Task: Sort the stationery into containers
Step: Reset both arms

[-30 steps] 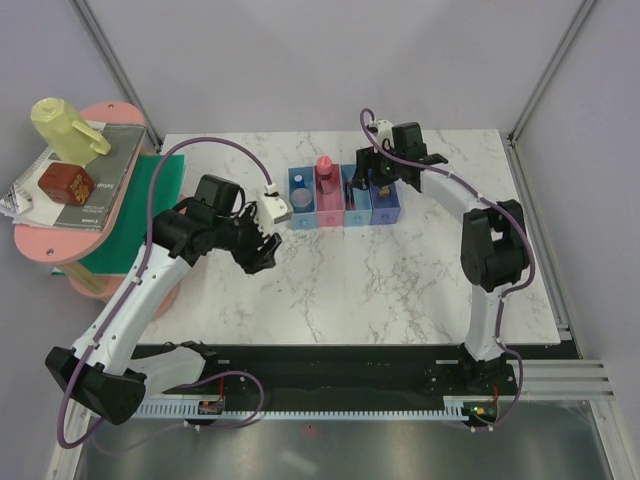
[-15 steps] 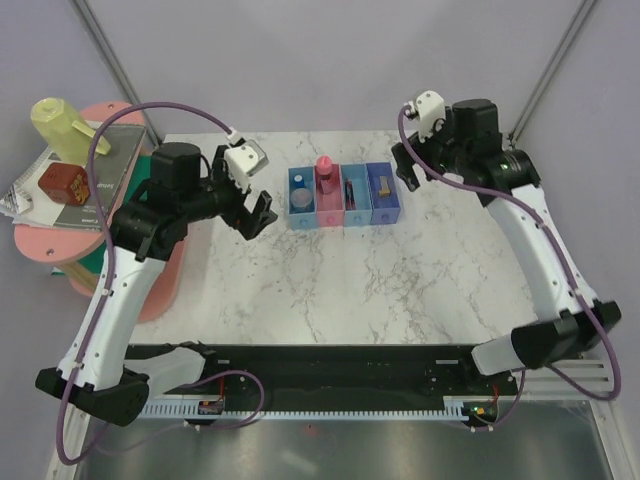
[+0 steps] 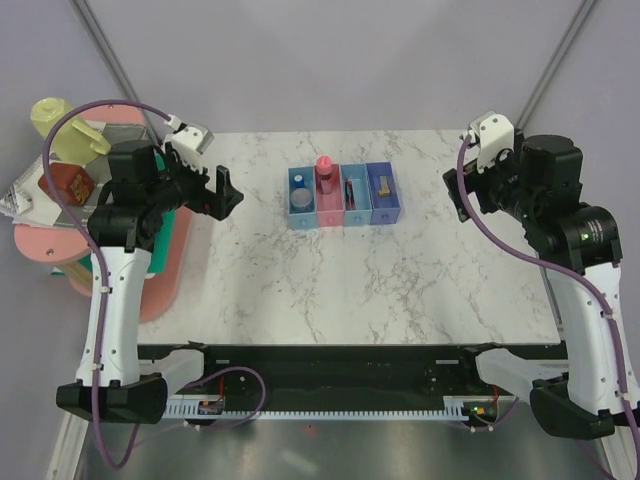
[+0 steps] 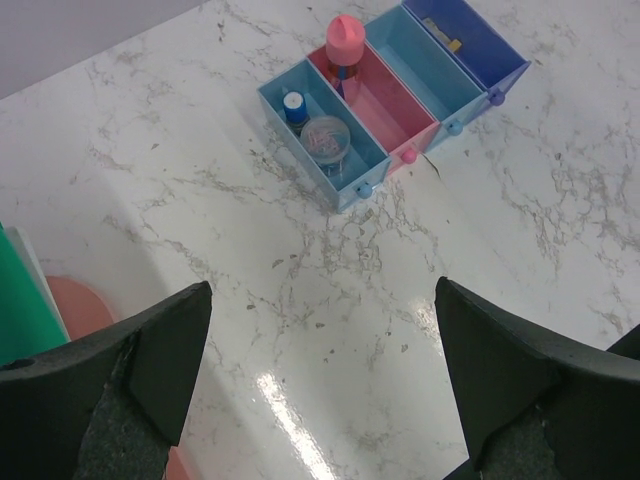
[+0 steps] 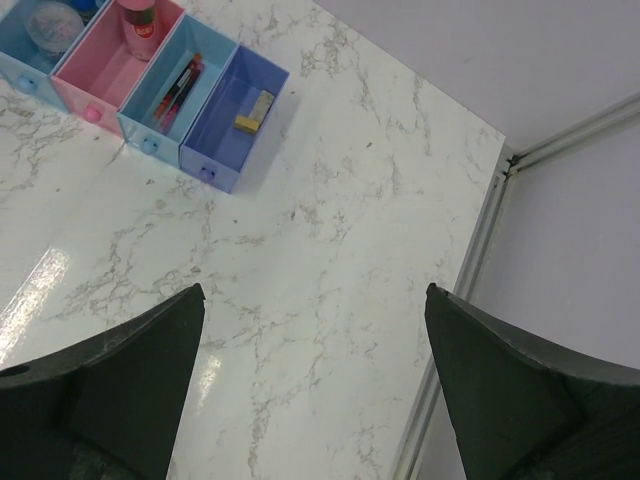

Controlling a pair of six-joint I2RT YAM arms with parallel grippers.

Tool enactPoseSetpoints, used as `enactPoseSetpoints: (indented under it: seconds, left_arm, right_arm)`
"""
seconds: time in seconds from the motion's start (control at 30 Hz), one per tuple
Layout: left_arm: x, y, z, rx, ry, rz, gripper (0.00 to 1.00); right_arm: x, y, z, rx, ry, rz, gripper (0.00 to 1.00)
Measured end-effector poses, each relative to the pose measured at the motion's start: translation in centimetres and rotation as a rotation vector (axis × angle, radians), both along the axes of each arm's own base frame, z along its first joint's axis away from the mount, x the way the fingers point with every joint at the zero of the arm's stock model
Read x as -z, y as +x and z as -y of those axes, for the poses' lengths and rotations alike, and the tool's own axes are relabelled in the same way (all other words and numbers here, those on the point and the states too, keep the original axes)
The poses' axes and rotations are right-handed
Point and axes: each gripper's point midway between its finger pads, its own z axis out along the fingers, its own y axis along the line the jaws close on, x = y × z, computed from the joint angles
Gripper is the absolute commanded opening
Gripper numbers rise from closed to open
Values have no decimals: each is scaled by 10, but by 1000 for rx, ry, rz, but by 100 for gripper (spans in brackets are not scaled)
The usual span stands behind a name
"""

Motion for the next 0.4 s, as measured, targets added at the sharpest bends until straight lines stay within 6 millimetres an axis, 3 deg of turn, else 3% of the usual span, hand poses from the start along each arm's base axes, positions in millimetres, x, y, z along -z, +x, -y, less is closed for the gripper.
enactPoseSetpoints:
  seconds: [0.4]
  left_arm:
    - [6,-9,2,28,-23,2,100]
  right_arm:
    - [8,5,3,10,63,-45,98]
